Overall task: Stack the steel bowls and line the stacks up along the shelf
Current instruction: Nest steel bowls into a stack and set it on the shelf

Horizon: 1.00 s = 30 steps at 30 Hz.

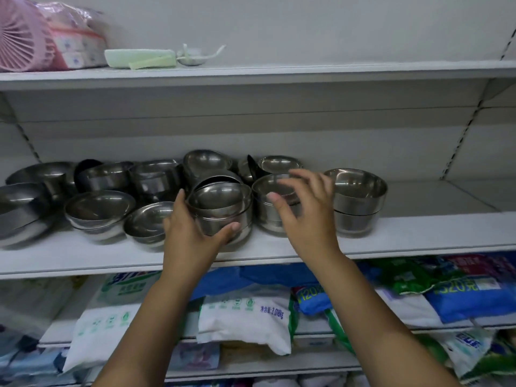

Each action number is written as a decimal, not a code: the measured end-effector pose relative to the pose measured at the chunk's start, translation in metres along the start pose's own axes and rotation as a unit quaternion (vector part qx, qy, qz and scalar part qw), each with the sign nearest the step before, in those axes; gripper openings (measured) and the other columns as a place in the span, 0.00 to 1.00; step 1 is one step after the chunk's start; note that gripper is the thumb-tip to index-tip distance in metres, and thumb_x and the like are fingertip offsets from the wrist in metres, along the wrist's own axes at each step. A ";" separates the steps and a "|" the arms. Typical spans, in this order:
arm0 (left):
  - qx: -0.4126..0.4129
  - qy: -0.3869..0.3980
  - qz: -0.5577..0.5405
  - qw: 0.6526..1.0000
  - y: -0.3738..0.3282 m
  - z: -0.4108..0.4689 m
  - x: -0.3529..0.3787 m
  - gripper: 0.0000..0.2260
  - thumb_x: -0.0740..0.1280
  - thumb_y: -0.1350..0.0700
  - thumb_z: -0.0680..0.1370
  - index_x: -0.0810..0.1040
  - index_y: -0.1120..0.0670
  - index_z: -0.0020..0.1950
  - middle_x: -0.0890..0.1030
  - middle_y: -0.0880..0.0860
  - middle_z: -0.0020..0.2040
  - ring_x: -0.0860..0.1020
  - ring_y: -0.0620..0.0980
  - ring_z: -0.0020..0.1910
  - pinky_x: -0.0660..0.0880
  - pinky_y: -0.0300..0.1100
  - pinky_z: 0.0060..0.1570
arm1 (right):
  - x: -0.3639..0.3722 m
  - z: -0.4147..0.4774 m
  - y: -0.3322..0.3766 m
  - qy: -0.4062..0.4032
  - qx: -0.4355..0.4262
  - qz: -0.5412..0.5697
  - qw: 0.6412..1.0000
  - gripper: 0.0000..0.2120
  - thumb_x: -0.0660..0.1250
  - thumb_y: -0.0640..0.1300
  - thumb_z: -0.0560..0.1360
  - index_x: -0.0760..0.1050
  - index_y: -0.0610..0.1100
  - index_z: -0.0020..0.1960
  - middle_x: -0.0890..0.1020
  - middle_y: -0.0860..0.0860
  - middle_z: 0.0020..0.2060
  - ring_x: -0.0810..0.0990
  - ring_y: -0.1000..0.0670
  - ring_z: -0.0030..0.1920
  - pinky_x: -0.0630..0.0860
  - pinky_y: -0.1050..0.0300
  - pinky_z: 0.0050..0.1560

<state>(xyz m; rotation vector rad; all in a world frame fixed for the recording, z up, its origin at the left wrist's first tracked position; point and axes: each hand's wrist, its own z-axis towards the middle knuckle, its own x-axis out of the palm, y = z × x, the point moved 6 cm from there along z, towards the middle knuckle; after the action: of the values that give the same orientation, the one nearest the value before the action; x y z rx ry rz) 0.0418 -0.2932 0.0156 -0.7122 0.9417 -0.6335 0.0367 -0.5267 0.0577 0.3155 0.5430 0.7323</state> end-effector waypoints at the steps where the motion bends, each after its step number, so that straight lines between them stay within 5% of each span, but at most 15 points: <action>1: 0.008 0.013 -0.008 1.000 0.001 0.003 -0.001 0.56 0.80 0.37 0.63 0.53 0.50 0.81 0.67 0.52 0.77 0.63 0.53 0.77 0.66 0.53 0.74 | 0.012 0.002 0.006 0.034 -0.005 0.010 0.999 0.16 0.69 0.55 0.77 0.82 0.45 0.58 0.78 0.49 0.60 0.68 0.48 0.65 0.62 0.66 0.67; 5: 0.026 0.046 -0.075 0.996 0.003 0.009 -0.005 0.51 0.82 0.42 0.63 0.58 0.47 0.78 0.72 0.37 0.66 0.70 0.35 0.64 0.68 0.30 0.60 | 0.047 0.005 0.017 0.126 0.002 0.020 0.992 0.19 0.68 0.57 0.76 0.83 0.49 0.61 0.78 0.51 0.59 0.67 0.52 0.66 0.61 0.68 0.67; 10: 0.041 0.108 -0.073 0.991 0.009 0.022 -0.013 0.53 0.80 0.38 0.62 0.57 0.50 0.79 0.72 0.43 0.71 0.72 0.43 0.68 0.71 0.43 0.67 | 0.062 0.008 0.018 0.160 0.026 0.004 0.987 0.17 0.70 0.59 0.74 0.84 0.50 0.57 0.78 0.52 0.57 0.67 0.52 0.64 0.65 0.59 0.67; 14: 0.041 0.111 -0.074 0.990 0.013 0.060 -0.039 0.29 0.73 0.39 0.72 0.75 0.51 0.69 0.79 0.42 0.55 0.79 0.42 0.55 0.72 0.33 0.49 | 0.066 0.009 0.020 0.166 0.034 -0.006 0.986 0.14 0.71 0.57 0.75 0.86 0.49 0.52 0.78 0.57 0.52 0.66 0.55 0.59 0.63 0.66 0.63; 18: 0.063 0.135 -0.087 0.985 0.019 0.110 -0.039 0.11 0.72 0.47 0.78 0.81 0.48 0.58 0.85 0.51 0.52 0.83 0.52 0.54 0.78 0.46 0.57 | 0.066 0.006 0.024 0.149 0.030 -0.014 0.988 0.14 0.71 0.57 0.75 0.86 0.47 0.50 0.80 0.54 0.50 0.69 0.54 0.58 0.61 0.73 0.61; 22: 0.119 0.244 -0.020 0.962 0.007 0.139 -0.013 0.20 0.72 0.49 0.78 0.78 0.52 0.69 0.81 0.53 0.65 0.79 0.52 0.63 0.73 0.46 0.67 | 0.066 0.005 0.031 0.157 0.018 -0.019 0.987 0.23 0.72 0.64 0.69 0.86 0.46 0.50 0.80 0.55 0.51 0.69 0.58 0.58 0.60 0.76 0.61; 27: 0.213 0.318 0.053 0.923 -0.002 0.150 0.004 0.16 0.70 0.53 0.80 0.79 0.55 0.66 0.82 0.54 0.63 0.79 0.51 0.60 0.73 0.42 0.61 | 0.074 0.000 0.037 0.152 0.023 -0.024 0.988 0.26 0.68 0.67 0.68 0.86 0.46 0.51 0.83 0.54 0.51 0.72 0.56 0.58 0.65 0.71 0.62; 30: 0.231 0.344 0.042 0.909 -0.005 0.152 0.007 0.16 0.70 0.56 0.80 0.78 0.57 0.67 0.82 0.55 0.61 0.77 0.47 0.56 0.71 0.31 0.51 | 0.075 -0.003 0.037 0.140 0.025 -0.027 0.989 0.25 0.69 0.66 0.69 0.85 0.46 0.50 0.84 0.54 0.50 0.74 0.54 0.58 0.68 0.67 0.62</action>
<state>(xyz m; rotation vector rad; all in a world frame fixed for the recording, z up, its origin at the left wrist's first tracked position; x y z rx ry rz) 0.1772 -0.2620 0.0774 0.0013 1.3900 -1.0173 0.0610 -0.4470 0.0455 0.2443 0.8336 0.7153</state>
